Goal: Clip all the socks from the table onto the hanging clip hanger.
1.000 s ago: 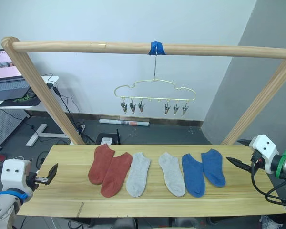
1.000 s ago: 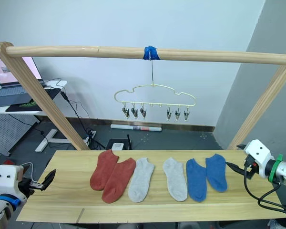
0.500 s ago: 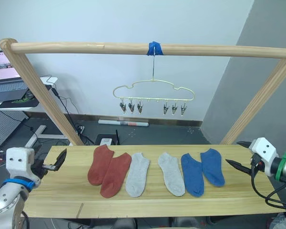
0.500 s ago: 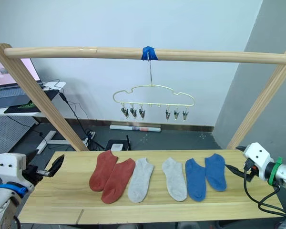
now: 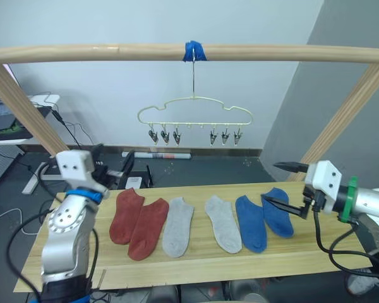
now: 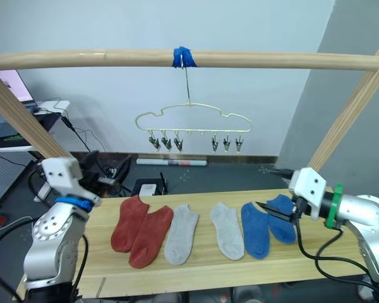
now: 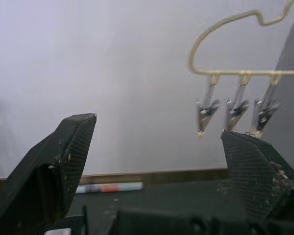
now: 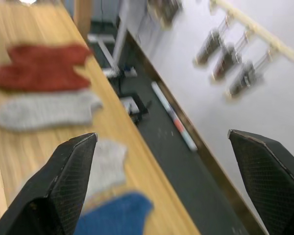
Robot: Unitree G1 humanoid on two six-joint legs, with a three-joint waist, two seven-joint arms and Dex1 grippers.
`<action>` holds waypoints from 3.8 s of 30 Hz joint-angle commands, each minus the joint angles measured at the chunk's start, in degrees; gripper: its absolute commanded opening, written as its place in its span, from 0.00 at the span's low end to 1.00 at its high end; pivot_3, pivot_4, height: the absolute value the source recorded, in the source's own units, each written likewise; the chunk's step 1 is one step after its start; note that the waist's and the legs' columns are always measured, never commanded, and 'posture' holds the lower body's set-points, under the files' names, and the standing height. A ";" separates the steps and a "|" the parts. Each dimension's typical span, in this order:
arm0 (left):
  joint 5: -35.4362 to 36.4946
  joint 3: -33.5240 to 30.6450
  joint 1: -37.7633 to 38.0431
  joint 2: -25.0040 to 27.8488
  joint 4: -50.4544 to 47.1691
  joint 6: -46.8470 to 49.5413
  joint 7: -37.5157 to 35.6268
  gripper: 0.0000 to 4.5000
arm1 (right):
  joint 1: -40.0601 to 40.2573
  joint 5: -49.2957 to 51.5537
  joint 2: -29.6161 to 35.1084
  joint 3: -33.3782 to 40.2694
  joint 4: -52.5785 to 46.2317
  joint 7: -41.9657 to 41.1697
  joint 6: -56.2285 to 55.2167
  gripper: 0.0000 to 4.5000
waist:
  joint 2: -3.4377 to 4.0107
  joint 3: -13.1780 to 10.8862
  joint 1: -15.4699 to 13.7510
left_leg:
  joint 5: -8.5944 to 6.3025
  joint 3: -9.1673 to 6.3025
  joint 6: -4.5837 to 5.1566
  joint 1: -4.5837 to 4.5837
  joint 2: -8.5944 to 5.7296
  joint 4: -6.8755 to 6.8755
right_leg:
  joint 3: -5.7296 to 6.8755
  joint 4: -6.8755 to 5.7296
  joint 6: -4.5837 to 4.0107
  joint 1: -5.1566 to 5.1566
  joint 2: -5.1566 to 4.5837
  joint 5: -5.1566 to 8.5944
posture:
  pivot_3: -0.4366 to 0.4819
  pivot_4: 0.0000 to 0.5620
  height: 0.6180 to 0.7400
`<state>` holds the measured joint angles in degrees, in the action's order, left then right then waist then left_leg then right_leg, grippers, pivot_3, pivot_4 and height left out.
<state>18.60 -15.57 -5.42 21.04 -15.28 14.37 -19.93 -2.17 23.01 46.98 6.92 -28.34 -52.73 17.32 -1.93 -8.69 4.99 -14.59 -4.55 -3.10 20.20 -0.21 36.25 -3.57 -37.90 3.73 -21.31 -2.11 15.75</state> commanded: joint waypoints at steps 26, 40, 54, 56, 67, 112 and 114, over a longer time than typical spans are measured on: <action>-2.12 3.47 -12.61 -5.95 12.54 -11.34 1.73 0.81 | -14.76 16.20 -1.01 -1.47 -14.33 7.77 20.48 1.00 | -0.07 -7.36 2.80 | -0.27 -0.08 0.40 1.65 -0.03 0.79 | 0.04 0.17 -0.06 -1.12 -0.06 -0.40 | 0.13 0.55 0.96; -1.18 1.49 -15.67 -5.74 12.88 -12.37 4.07 0.81 | -16.47 17.27 -0.55 -1.60 -13.98 8.87 22.17 1.00 | -0.08 -7.51 3.32 | -0.27 -0.06 0.40 2.46 -0.05 0.88 | 0.03 -0.06 -0.07 -2.00 -0.09 -0.45 | 0.13 0.55 0.96; -0.61 1.37 -15.44 -6.00 10.61 -10.63 5.42 0.81 | -16.66 16.84 -0.72 -2.26 -13.86 9.09 21.90 1.00 | -0.08 -7.55 3.31 | -0.27 -0.07 0.40 2.49 -0.04 0.87 | 0.05 -0.02 -0.07 -2.01 -0.09 -0.45 | 0.14 0.53 0.96; -0.39 1.62 -14.67 -6.05 9.64 -10.28 5.31 0.81 | -16.53 16.79 -0.76 -2.32 -13.97 9.16 21.89 1.00 | -0.08 -7.55 3.31 | -0.27 -0.07 0.40 2.49 -0.04 0.87 | 0.05 -0.02 -0.07 -2.01 -0.09 -0.45 | 0.14 0.53 0.96; -0.69 2.67 -8.67 -5.16 3.52 -8.41 3.84 0.81 | -16.28 16.71 -1.16 -2.89 -14.54 10.20 21.80 1.00 | -0.08 -7.55 3.32 | -0.27 -0.06 0.40 2.52 -0.04 0.86 | 0.03 -0.01 -0.06 -2.05 -0.09 -0.46 | 0.14 0.52 0.96; -3.37 3.03 -13.62 -4.81 7.65 -7.02 5.89 0.43 | -19.21 17.34 -2.11 -4.15 -12.86 9.42 21.88 1.00 | -0.08 -7.55 3.30 | -0.27 -0.07 0.40 2.54 -0.05 0.86 | 0.04 0.00 -0.06 -2.07 -0.09 -0.46 | 0.14 0.51 0.96; -3.51 3.04 -13.61 -4.81 7.96 -7.19 5.67 0.31 | -19.29 17.41 -2.10 -4.12 -12.85 9.44 21.97 1.00 | -0.08 -7.55 3.30 | -0.27 -0.07 0.40 2.55 -0.05 0.86 | 0.06 0.01 -0.06 -2.07 -0.09 -0.46 | 0.14 0.51 0.96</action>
<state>15.31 -12.67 -18.60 15.65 -6.12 8.07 -14.31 -20.95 39.53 44.91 2.02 -40.12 -43.44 39.52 -2.01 -16.24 8.29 -14.86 -4.62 -2.70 22.76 -0.26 37.11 -3.51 -37.89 3.67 -23.38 -2.20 15.29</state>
